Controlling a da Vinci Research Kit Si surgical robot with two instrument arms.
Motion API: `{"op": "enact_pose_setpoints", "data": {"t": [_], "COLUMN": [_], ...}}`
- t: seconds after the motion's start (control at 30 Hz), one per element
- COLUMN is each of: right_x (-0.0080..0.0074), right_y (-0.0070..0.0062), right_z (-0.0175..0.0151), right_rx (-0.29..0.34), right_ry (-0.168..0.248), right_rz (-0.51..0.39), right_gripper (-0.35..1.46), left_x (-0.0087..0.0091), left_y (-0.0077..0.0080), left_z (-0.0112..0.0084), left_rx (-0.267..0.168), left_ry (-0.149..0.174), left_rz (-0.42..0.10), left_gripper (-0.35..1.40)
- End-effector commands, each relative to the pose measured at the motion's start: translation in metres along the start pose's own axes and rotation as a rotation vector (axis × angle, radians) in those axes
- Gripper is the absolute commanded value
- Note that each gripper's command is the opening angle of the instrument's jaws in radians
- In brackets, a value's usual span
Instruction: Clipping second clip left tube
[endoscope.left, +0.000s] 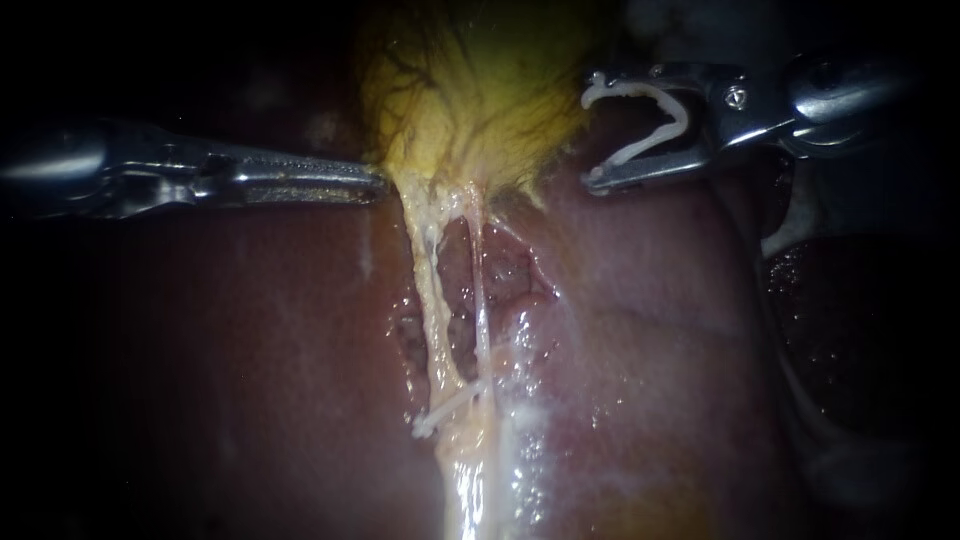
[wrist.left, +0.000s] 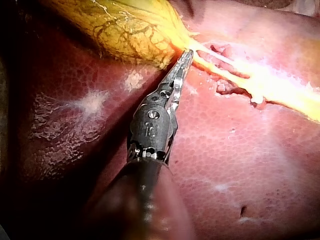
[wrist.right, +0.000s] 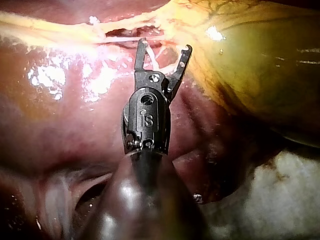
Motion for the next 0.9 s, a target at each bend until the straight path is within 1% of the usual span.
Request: {"op": "enact_pose_setpoints", "data": {"t": [0.03,0.17,0.23,0.27,0.33,0.4,0.5,0.6,0.67,0.73,0.87,0.9], "right_x": [0.0000,-0.0001,-0.0001,-0.0001,-0.0001,-0.0001,-0.0001,-0.0001,-0.0001,-0.0001,-0.0003,-0.0005], "right_y": [0.0000,-0.0001,-0.0001,-0.0001,-0.0001,-0.0001,-0.0001,0.0000,0.0000,-0.0002,-0.0011,-0.0015], "right_z": [0.0000,0.0001,0.0001,0.0001,0.0001,0.0001,0.0001,0.0002,0.0003,0.0005,0.0014,0.0019], "right_rx": [0.001,0.004,0.004,0.004,0.004,0.007,0.007,0.015,0.034,0.060,0.120,0.139], "right_ry": [0.001,0.002,0.002,0.002,0.002,0.002,0.002,0.004,0.010,0.017,0.033,0.036], "right_rz": [0.000,-0.001,-0.001,-0.001,-0.001,-0.001,-0.001,0.000,0.001,0.001,-0.005,0.014], "right_gripper": [0.60,0.60,0.60,0.60,0.60,0.60,0.60,0.60,0.60,0.60,0.59,0.59], "left_x": [0.0000,-0.0003,-0.0008,-0.0011,-0.0021,-0.0034,-0.0051,-0.0058,-0.0060,-0.0059,-0.0058,-0.0058], "left_y": [0.0000,0.0001,0.0003,0.0003,0.0005,0.0007,0.0009,0.0010,0.0010,0.0009,0.0009,0.0009], "left_z": [0.0000,-0.0006,-0.0015,-0.0020,-0.0033,-0.0049,-0.0071,-0.0085,-0.0088,-0.0087,-0.0085,-0.0085], "left_rx": [0.000,0.004,0.011,0.014,0.004,-0.010,-0.025,-0.034,-0.038,-0.039,-0.040,-0.040], "left_ry": [0.000,0.000,0.000,0.000,0.003,-0.014,-0.027,-0.033,-0.035,-0.035,-0.035,-0.035], "left_rz": [0.000,-0.001,-0.004,-0.006,-0.011,-0.026,-0.021,-0.021,-0.017,-0.017,-0.016,-0.016], "left_gripper": [-0.35,-0.35,-0.35,-0.35,-0.35,-0.35,-0.35,-0.35,-0.35,-0.35,-0.35,-0.35]}}
